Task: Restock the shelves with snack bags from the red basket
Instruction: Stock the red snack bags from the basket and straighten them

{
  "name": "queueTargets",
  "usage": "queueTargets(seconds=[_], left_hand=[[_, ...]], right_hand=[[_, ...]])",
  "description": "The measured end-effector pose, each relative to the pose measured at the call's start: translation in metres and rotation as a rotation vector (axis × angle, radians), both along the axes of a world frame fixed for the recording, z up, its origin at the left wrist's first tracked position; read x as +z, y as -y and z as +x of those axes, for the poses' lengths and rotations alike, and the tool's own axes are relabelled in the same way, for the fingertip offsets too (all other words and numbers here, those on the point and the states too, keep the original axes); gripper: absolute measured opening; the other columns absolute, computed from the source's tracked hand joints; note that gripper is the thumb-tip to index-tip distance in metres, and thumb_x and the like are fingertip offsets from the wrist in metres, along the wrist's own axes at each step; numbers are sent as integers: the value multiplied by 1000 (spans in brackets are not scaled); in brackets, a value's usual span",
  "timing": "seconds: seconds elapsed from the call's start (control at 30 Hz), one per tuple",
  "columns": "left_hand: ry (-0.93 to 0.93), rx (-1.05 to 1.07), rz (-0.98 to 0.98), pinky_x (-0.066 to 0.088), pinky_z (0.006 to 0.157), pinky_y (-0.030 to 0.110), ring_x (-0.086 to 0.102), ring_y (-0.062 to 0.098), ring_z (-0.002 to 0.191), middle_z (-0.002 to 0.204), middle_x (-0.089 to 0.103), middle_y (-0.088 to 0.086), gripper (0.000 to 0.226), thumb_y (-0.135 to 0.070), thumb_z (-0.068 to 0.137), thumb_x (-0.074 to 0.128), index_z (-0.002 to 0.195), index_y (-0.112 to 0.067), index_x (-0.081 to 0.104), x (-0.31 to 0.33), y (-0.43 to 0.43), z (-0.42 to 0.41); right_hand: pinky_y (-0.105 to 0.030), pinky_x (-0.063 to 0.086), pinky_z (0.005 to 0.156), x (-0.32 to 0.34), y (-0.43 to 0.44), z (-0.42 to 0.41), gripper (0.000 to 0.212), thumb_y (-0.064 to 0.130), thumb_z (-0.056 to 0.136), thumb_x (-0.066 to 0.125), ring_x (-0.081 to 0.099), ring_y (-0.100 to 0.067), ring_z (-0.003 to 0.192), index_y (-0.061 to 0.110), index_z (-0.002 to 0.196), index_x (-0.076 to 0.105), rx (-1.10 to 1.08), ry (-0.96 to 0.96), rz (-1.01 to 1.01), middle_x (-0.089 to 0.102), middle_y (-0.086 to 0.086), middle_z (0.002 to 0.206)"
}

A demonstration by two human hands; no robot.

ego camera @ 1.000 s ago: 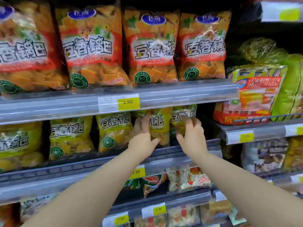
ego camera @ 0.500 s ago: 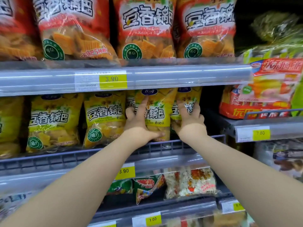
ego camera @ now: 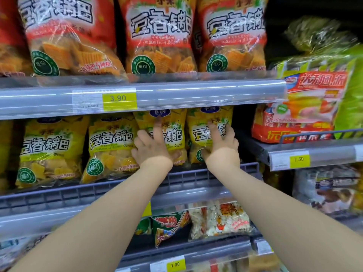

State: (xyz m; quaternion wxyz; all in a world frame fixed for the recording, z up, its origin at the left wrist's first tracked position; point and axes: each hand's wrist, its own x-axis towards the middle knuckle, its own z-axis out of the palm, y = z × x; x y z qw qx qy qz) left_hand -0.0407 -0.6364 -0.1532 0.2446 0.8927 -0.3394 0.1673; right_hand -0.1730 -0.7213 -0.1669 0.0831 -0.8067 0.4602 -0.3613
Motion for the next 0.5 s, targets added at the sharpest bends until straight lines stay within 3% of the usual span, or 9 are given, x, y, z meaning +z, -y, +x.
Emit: queueTargets(seconds=[0.17, 0.27, 0.37, 0.43, 0.5], left_hand=[[25, 58, 34, 30, 94, 39, 27, 32, 120, 129, 13, 14, 111, -74, 67, 64, 129, -38, -21, 0, 12, 1], [-22, 37, 44, 29, 96, 39, 27, 31, 121, 128, 14, 13, 115, -77, 66, 62, 132, -41, -26, 0, 8, 0], [-44, -77, 78, 27, 102, 42, 29, 33, 125, 130, 18, 12, 117, -79, 66, 58, 140, -41, -24, 4, -13, 3], [47, -147, 97, 25, 106, 45, 25, 35, 132, 142, 17, 13, 109, -78, 71, 54, 146, -36, -12, 3, -37, 9], [147, -194, 80, 20, 110, 46, 20, 34, 136, 150, 14, 12, 95, -71, 78, 52, 150, -33, 2, 0, -63, 18]], right_hand=[[-46, 35, 103, 0, 1, 2, 82, 51, 86, 55, 15, -36, 138, 40, 148, 1, 29, -129, 10, -11, -8, 157], [-51, 23, 111, 1, -7, 0, 78, 51, 90, 44, 3, -37, 143, 37, 149, -4, -12, -203, 24, -14, -13, 157], [-52, 10, 114, 4, -24, -11, 63, 39, 90, 48, 7, -32, 145, 28, 148, 26, 6, -151, -121, 10, -15, 158], [-50, 21, 109, 5, -34, -17, 48, 28, 86, 56, 30, -32, 136, 20, 132, 52, 76, -94, -277, 38, -14, 146], [-44, 33, 99, 7, -46, -18, 35, 20, 83, 60, 46, -31, 121, 17, 117, 63, 163, -77, -341, 54, -11, 130]])
